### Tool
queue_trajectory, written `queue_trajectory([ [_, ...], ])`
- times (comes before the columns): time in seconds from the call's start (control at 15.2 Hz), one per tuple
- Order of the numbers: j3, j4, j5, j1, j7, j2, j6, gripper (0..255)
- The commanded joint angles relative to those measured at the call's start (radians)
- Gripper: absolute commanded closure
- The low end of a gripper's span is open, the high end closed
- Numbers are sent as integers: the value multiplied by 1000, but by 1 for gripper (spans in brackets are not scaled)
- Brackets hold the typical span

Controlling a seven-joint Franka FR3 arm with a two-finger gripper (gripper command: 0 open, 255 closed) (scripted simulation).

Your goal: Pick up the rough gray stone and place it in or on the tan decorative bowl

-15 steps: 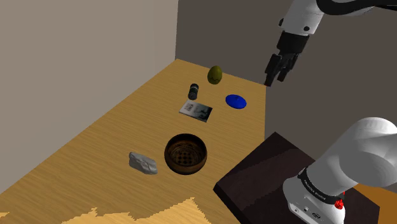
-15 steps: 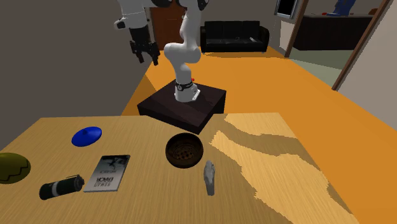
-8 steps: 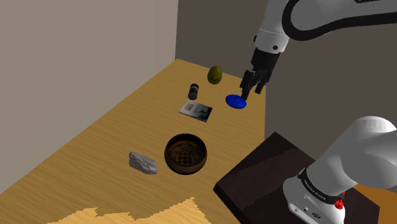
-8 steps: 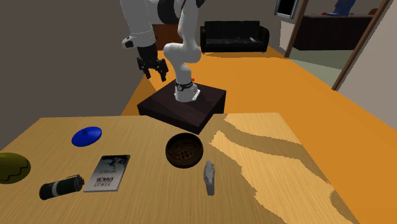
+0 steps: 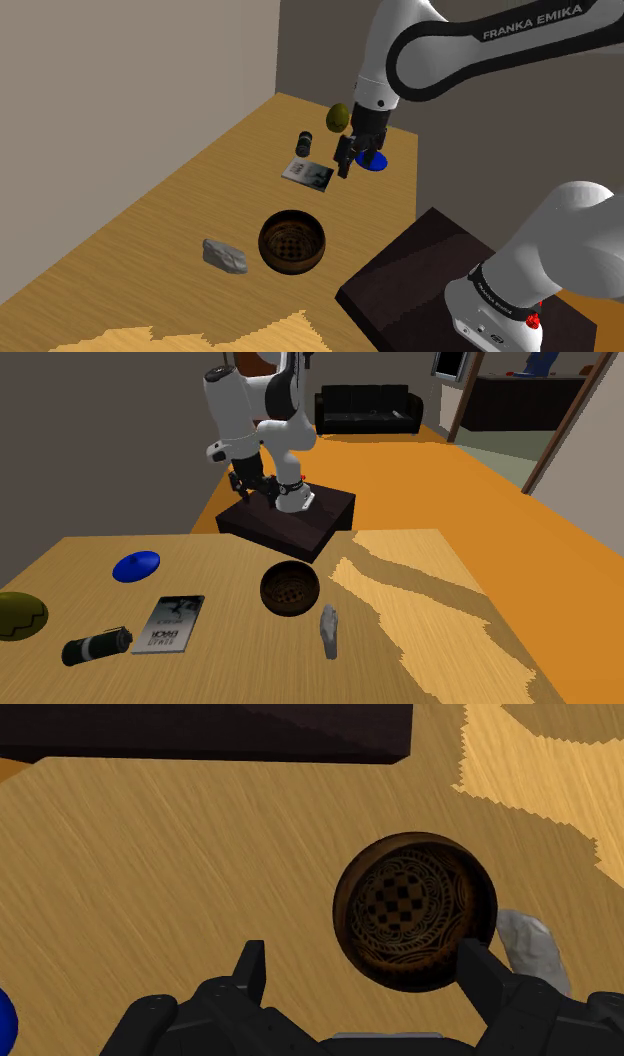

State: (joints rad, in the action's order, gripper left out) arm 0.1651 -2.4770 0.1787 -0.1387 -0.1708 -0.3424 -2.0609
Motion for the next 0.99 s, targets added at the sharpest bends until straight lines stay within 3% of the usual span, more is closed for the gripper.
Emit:
queue_trajectory([
  [0.0,25,9,11,-15,-20,67,-63,0],
  [0.46,95,114,6,-58,-96,314,-218,0],
  [0.92,130,275,-54,-117,-187,571,-324,0],
])
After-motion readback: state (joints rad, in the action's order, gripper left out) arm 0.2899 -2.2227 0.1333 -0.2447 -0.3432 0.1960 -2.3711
